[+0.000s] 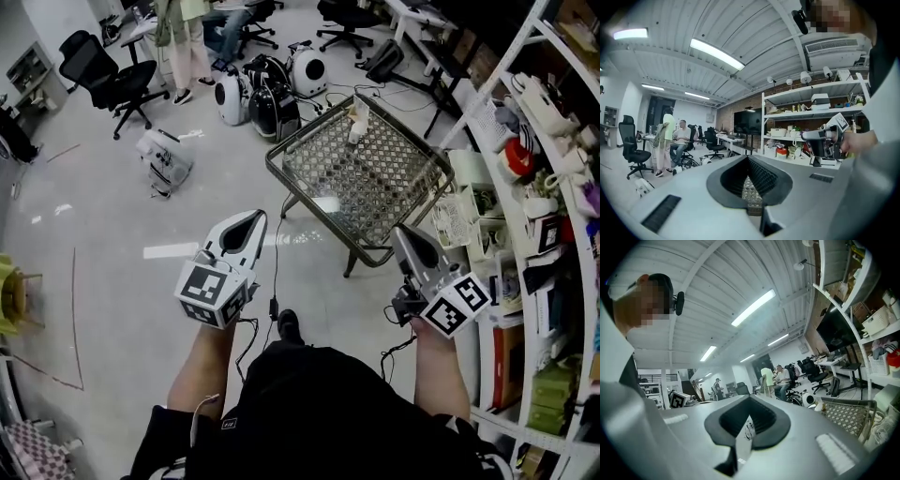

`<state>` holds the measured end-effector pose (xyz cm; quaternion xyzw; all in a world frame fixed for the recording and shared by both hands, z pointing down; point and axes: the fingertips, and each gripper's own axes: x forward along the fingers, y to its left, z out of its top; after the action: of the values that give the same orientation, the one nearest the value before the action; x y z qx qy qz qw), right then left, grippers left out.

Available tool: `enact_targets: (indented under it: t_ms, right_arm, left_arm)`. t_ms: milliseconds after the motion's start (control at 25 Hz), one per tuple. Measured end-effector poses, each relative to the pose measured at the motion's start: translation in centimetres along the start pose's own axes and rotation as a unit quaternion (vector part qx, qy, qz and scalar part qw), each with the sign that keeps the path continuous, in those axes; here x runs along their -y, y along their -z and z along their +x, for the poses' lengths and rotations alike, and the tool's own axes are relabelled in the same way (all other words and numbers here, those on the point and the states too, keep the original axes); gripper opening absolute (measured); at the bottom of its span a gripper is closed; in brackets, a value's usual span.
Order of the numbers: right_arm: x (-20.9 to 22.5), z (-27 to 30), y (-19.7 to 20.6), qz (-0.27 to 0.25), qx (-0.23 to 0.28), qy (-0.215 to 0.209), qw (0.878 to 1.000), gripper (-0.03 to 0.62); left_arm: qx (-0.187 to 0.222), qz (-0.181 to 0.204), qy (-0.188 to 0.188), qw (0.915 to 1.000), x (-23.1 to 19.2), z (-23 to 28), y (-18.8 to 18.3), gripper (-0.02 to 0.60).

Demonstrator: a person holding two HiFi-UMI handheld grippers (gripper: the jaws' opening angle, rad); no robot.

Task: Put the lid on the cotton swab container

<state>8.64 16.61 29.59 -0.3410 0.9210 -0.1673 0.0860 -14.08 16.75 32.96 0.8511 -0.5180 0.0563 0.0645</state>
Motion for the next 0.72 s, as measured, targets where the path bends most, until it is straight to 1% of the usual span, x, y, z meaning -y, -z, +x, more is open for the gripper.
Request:
enact_targets:
  t_ms: [160,360,560,720]
  right_arm:
    - [-0.4,3.1,0.6,-0.002,-0.007,0.006,1.0,0.011]
    - [-0.6,5.6,0.6,-0.003,-0.002,0.019,1.0,0.011]
    - [-0.3,6.9,1.1,0.007,-0.003,0.03,1.0,0.011]
    - [0.2,7.1,1.5,0.012,-0.004,0.032,0.999,0.011]
  left_arm:
    - [0.0,-0.01,0.001,1.0,-3.3,0.1,0.6,0.006]
    - [-0.008,-0.02,0.007,0.9997,-6.5,0.0,1.2,0.006]
    - [-0.015,-0.03,0.007,0.9994,-8.6,-0.3,1.8,0.006]
    - [-0.018,-0.035,0.005,0.9992,-9.4,0.1,2.5,0.006]
